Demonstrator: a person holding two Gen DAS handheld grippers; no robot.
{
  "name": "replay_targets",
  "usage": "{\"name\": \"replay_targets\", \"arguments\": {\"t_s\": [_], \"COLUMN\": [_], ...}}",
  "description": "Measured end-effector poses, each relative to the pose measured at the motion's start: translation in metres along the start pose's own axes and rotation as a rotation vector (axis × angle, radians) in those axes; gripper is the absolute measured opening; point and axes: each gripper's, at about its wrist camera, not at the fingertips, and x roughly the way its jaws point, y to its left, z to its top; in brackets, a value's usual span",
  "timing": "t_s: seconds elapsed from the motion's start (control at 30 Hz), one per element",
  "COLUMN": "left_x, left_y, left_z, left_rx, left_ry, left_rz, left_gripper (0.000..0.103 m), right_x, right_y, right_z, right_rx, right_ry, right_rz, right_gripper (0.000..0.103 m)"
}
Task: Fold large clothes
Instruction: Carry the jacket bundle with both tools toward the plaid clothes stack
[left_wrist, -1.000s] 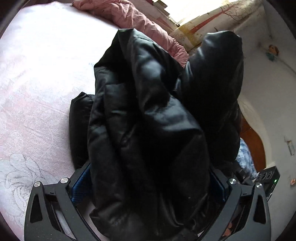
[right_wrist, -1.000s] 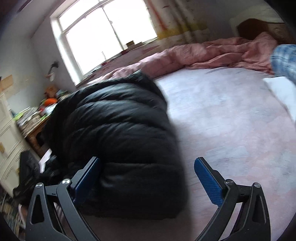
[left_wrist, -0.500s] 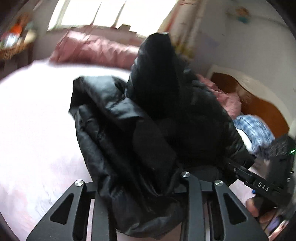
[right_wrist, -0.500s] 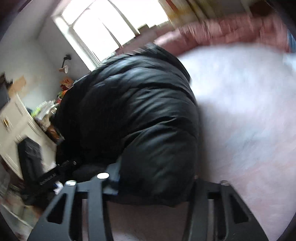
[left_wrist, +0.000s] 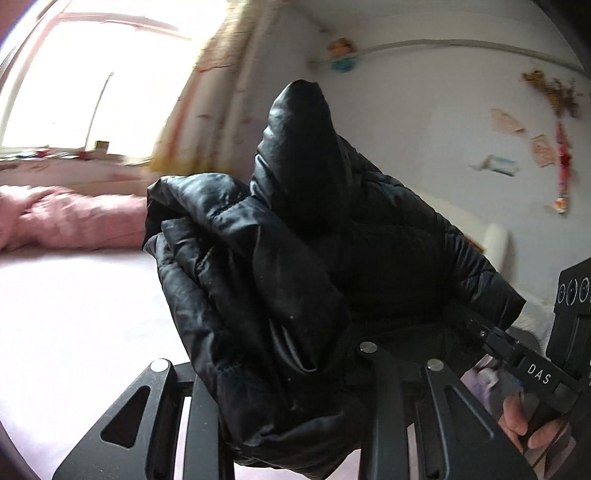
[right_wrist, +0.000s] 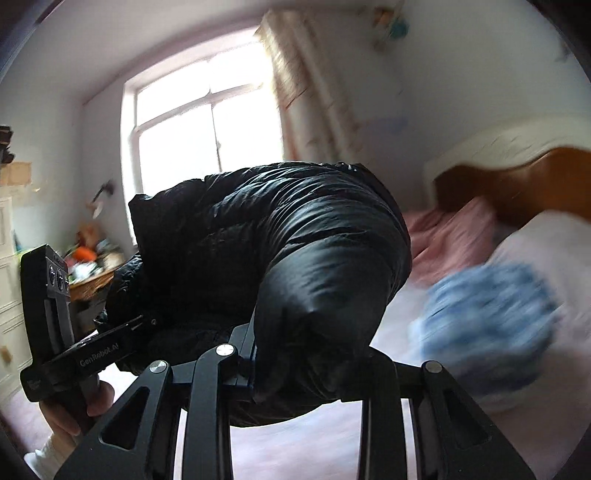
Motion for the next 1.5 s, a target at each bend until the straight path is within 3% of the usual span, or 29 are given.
{"name": "replay_targets", "arguments": {"t_s": [0.13, 0.17, 0.23, 0.37, 0.43, 0.47, 0.5, 0.57, 0.67, 0.8, 0.9, 1.03, 1.13, 1.23, 1.3, 1.33, 1.37, 1.4, 1.47, 1.5], "left_x": [0.067, 0.066, 0.098, 0.155, 0.175, 0.186, 0.19, 0.193, 0.197, 0.182, 0.166, 0.161, 0.163, 0.193, 0.209, 0.212, 0.213, 0.211, 0.195, 0.186], "left_y": [-0.051, -0.06, -0.067, -0.069, -0.063, -0.063, -0.062, -0.058, -0.053, -0.044, -0.034, -0.008, 0.003, 0.015, 0.026, 0.028, 0.028, 0.025, 0.01, 0.002], "left_z": [0.01, 0.007, 0.002, -0.022, -0.038, -0.044, -0.049, -0.052, -0.051, -0.041, -0.033, -0.021, -0.025, -0.044, -0.059, -0.066, -0.068, -0.066, -0.047, -0.037], "left_rx": [0.037, 0.023, 0.003, 0.037, 0.03, 0.025, 0.024, 0.053, 0.088, 0.079, 0.049, -0.075, -0.175, -0.308, -0.425, -0.466, -0.483, -0.474, -0.36, -0.317], "left_ry": [-0.006, 0.001, 0.037, 0.118, 0.168, 0.181, 0.185, 0.19, 0.184, 0.169, 0.147, 0.156, 0.251, 0.463, 0.528, 0.541, 0.534, 0.521, 0.436, 0.391], "left_rz": [-0.113, -0.137, -0.181, -0.182, -0.179, -0.158, -0.14, -0.094, -0.05, -0.046, -0.06, -0.078, -0.106, -0.228, -0.289, -0.328, -0.363, -0.384, -0.401, -0.407], "left_gripper": [0.028, 0.029, 0.029, 0.034, 0.046, 0.06, 0.073, 0.088, 0.1, 0.102, 0.103, 0.103, 0.103, 0.103, 0.103, 0.099, 0.072, 0.051, 0.032, 0.028], "right_x": [-0.022, -0.023, -0.02, -0.004, 0.008, 0.012, 0.018, 0.018, 0.015, 0.016, 0.007, 0.004, -0.003, -0.001, 0.006, 0.011, 0.013, 0.013, 0.009, 0.006], "right_y": [-0.067, -0.085, -0.113, -0.158, -0.18, -0.188, -0.191, -0.192, -0.198, -0.201, -0.194, -0.187, -0.19, -0.203, -0.216, -0.224, -0.228, -0.231, -0.231, -0.225], "right_z": [0.028, 0.031, 0.033, 0.017, 0.003, -0.005, -0.011, -0.02, -0.025, -0.023, -0.019, -0.012, -0.009, -0.008, -0.009, -0.011, -0.013, -0.014, -0.013, -0.009], "right_rx": [0.025, 0.04, 0.074, 0.14, 0.19, 0.208, 0.212, 0.205, 0.193, 0.183, 0.143, 0.137, 0.172, 0.219, 0.264, 0.295, 0.312, 0.332, 0.326, 0.287], "right_ry": [-0.07, -0.083, -0.09, -0.041, -0.005, 0.001, 0.001, -0.018, -0.028, -0.014, -0.02, -0.013, -0.016, 0.007, 0.055, 0.088, 0.104, 0.115, 0.101, 0.085], "right_rz": [-0.151, -0.189, -0.222, -0.303, -0.326, -0.338, -0.356, -0.4, -0.432, -0.43, -0.434, -0.411, -0.365, -0.337, -0.295, -0.263, -0.241, -0.215, -0.191, -0.196], "right_gripper": [0.034, 0.037, 0.038, 0.039, 0.04, 0.042, 0.046, 0.056, 0.072, 0.091, 0.094, 0.097, 0.1, 0.101, 0.1, 0.093, 0.074, 0.059, 0.044, 0.04]}}
